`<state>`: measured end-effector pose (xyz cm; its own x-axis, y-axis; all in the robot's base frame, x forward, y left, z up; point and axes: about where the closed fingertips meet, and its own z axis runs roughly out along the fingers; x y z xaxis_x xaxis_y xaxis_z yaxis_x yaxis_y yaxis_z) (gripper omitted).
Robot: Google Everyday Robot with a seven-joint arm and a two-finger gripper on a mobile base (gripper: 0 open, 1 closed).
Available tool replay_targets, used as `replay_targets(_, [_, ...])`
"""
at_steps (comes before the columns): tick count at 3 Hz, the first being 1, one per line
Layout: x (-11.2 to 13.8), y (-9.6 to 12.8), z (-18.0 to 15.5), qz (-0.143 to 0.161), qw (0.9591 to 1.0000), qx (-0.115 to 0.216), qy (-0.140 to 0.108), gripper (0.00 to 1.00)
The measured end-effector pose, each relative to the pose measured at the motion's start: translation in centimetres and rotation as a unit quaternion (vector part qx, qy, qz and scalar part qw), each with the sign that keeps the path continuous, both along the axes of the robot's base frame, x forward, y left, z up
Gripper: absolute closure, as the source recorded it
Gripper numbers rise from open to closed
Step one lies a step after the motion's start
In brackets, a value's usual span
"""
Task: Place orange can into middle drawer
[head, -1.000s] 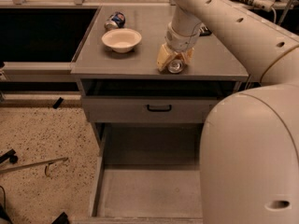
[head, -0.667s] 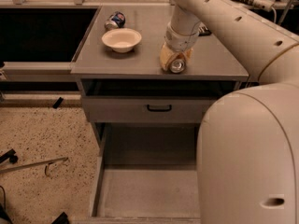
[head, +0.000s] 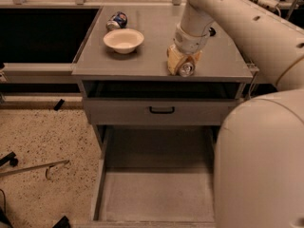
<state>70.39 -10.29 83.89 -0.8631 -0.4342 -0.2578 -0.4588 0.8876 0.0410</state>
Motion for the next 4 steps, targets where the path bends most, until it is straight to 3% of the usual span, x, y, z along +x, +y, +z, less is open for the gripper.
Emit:
replay_targets(1, [-6.8,-3.1,1.9,0.076,0.9963,0.038,0.016,1.0])
replay_targets(2, [-13.9,-6.7,3.6,0.147,0.9878,0.045,0.025,1.0])
replay_targets(3, [-14.2,-7.5,3.6,0.178,0.9833,0.039,0.014,1.0])
replay_targets(4, [-14.2,-7.5,3.5,0.178,0.9832,0.039,0.014,1.0])
